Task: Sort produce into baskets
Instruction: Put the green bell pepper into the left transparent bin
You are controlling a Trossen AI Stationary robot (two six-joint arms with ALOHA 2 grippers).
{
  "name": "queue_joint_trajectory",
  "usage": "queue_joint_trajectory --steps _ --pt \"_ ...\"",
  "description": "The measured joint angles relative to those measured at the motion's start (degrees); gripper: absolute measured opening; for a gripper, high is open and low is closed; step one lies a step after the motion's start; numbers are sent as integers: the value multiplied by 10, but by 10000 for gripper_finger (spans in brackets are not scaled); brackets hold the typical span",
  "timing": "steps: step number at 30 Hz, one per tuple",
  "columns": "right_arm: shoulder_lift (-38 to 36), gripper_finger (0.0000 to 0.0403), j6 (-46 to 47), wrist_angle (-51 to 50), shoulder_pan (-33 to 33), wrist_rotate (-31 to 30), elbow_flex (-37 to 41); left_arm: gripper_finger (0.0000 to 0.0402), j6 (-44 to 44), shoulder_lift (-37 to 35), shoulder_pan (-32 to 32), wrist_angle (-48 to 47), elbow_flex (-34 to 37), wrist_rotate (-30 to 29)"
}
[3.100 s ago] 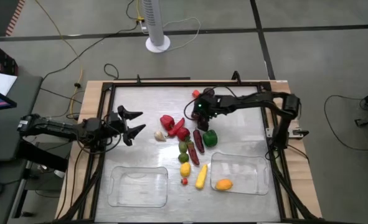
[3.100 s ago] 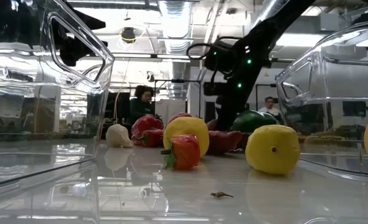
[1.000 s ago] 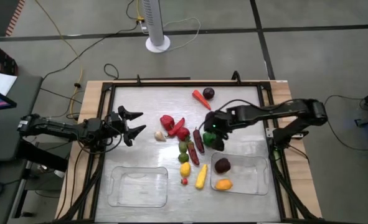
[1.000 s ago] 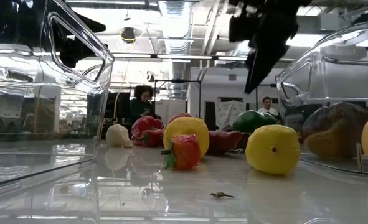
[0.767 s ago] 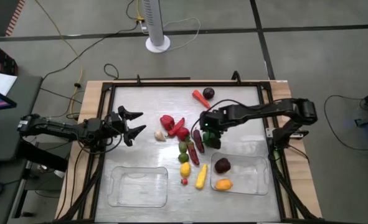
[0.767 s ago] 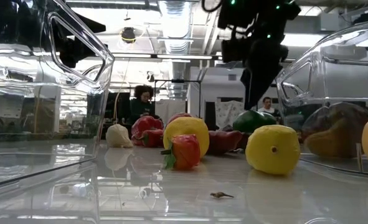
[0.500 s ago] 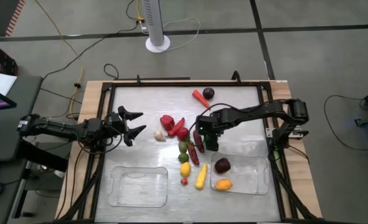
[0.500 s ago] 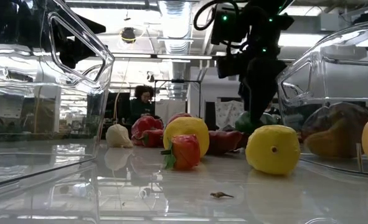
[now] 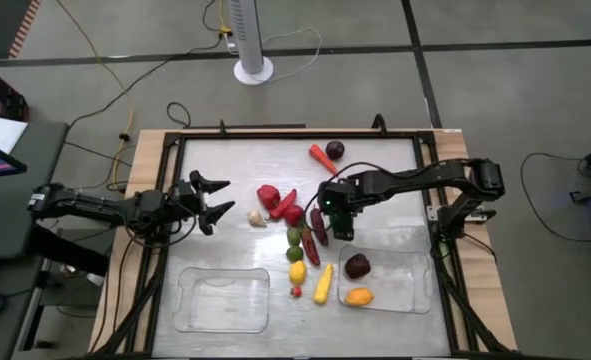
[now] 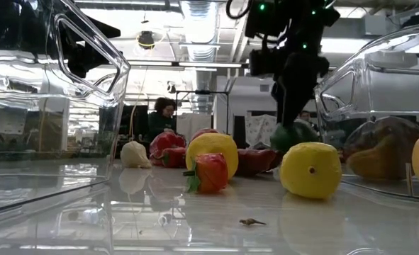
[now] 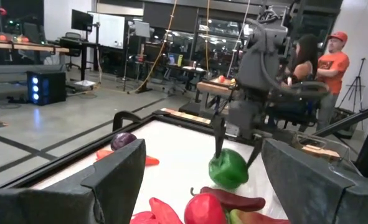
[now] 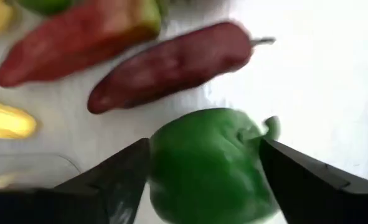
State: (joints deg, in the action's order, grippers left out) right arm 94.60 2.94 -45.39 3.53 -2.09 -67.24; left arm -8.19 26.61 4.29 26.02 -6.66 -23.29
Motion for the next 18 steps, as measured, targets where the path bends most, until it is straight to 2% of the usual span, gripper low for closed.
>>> queue_joint_trajectory --steps 5,9,14,18 --pt "-8 260 0 3 0 -13 0 307 0 0 0 0 0 0" --pt "-9 235 -10 -11 3 -20 -16 307 -1 0 0 3 0 0" --pt "-9 243 -23 -81 3 -27 -75 307 -1 0 0 2 0 1" --pt "-10 265 -80 -159 -15 -40 -96 307 -10 0 0 -4 0 1"
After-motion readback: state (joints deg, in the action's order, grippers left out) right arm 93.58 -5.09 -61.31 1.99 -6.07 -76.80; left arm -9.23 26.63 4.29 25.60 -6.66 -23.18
